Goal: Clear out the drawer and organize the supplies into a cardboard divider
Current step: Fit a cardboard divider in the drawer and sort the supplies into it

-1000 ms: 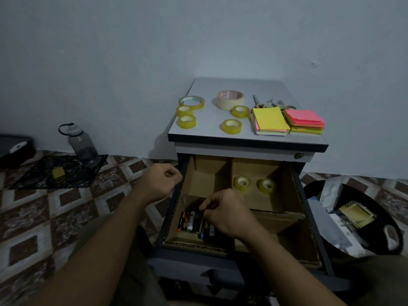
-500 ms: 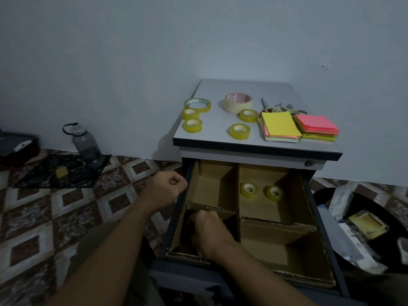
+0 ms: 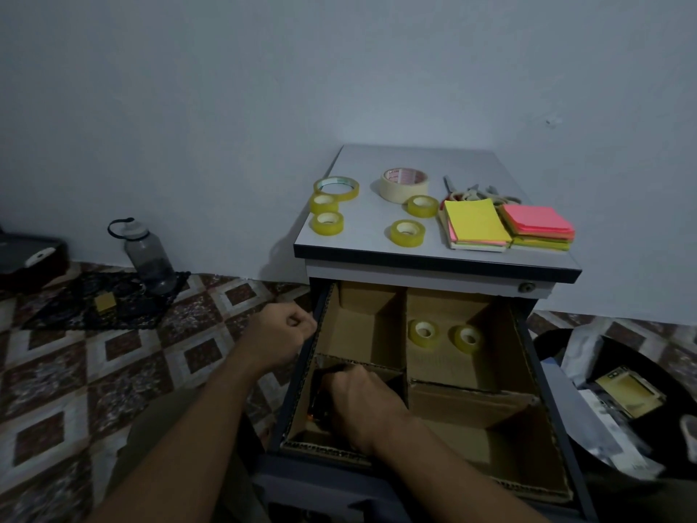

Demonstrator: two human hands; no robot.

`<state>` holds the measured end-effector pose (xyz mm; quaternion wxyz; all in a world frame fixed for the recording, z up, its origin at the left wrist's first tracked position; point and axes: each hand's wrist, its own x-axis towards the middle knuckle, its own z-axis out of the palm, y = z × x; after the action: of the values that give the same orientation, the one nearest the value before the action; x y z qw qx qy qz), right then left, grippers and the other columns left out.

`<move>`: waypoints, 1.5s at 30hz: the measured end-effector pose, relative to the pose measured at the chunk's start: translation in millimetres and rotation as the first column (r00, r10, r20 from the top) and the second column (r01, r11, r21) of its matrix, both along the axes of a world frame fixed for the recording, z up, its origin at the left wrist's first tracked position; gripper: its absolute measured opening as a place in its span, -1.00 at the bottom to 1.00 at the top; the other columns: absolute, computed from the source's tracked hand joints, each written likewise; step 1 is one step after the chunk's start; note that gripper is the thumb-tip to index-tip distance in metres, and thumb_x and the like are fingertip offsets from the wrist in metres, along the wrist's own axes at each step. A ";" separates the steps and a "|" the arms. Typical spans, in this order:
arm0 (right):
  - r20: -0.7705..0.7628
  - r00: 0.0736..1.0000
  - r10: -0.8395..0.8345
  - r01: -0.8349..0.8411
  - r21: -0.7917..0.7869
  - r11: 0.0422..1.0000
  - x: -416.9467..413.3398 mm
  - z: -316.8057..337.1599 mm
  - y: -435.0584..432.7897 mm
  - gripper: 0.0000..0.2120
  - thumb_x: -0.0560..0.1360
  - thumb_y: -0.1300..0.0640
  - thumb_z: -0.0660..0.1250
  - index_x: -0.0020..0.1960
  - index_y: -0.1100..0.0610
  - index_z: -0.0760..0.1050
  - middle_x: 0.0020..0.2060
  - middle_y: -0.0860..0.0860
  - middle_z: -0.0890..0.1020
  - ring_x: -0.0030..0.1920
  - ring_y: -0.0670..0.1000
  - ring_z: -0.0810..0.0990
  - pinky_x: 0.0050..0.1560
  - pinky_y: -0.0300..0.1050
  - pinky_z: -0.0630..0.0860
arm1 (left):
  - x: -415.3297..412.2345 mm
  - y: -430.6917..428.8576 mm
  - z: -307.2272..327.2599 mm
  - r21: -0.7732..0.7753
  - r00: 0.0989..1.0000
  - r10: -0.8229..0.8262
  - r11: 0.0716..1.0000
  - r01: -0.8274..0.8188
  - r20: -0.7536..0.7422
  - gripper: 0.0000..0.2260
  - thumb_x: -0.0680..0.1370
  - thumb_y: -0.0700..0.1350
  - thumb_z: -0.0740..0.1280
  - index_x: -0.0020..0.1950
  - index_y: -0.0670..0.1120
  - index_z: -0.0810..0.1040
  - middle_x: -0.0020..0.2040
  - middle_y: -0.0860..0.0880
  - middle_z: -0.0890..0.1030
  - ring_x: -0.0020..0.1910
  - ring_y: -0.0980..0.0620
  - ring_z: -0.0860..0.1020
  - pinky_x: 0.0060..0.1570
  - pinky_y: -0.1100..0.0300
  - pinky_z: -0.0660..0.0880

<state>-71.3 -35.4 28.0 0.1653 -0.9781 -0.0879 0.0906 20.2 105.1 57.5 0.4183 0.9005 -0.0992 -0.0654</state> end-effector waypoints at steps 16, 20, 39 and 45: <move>0.220 0.958 -0.185 0.140 0.203 0.969 8.0 80.9 -53.1 -0.86 0.58 0.05 0.25 -0.14 -0.02 0.52 -0.27 -0.08 0.60 -0.31 -0.15 0.59 -0.33 -0.19 0.59 | 14.4 -2.8 38.7 -0.214 0.933 0.127 0.975 -0.055 0.337 -0.97 0.54 -0.14 0.42 -0.06 -0.02 0.65 -0.19 0.09 0.64 -0.20 0.22 0.59 -0.18 0.27 0.55; 0.418 0.854 -0.310 0.240 0.212 0.947 40.5 113.4 -89.7 -0.87 0.54 0.05 0.28 -0.06 0.02 0.60 -0.21 -0.06 0.66 -0.24 -0.11 0.60 -0.20 -0.11 0.61 | 37.8 -18.9 61.5 -0.218 0.923 0.107 0.976 -0.025 0.370 -0.81 0.50 -0.11 0.47 0.09 -0.07 0.62 -0.08 0.10 0.62 -0.15 0.22 0.56 -0.18 0.47 0.45; 0.473 0.825 -0.310 0.339 0.025 0.940 116.7 126.8 -132.3 -0.60 0.42 -0.17 0.35 0.19 -0.03 0.55 0.00 0.08 0.63 0.11 0.12 0.50 -0.02 0.00 0.52 | 110.6 -54.7 63.9 -0.075 0.910 0.077 0.996 -0.051 0.408 -0.68 0.38 0.03 0.55 0.07 0.01 0.59 -0.07 0.13 0.62 -0.11 0.18 0.57 -0.13 0.25 0.50; 0.457 0.797 -0.396 0.395 0.102 0.913 145.3 152.5 -162.8 -0.57 0.42 -0.12 0.38 0.24 -0.01 0.53 0.09 0.07 0.64 0.13 0.14 0.51 0.10 0.02 0.51 | 133.6 -57.4 75.8 -0.224 0.902 0.163 0.972 -0.077 0.401 -0.68 0.38 -0.01 0.57 0.06 0.07 0.55 -0.05 0.16 0.59 -0.11 0.25 0.51 -0.10 0.23 0.45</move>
<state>73.9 -198.2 180.5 0.1553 -0.9672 0.0807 -0.1844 153.8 47.7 133.3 0.4802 0.8507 -0.1363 0.1645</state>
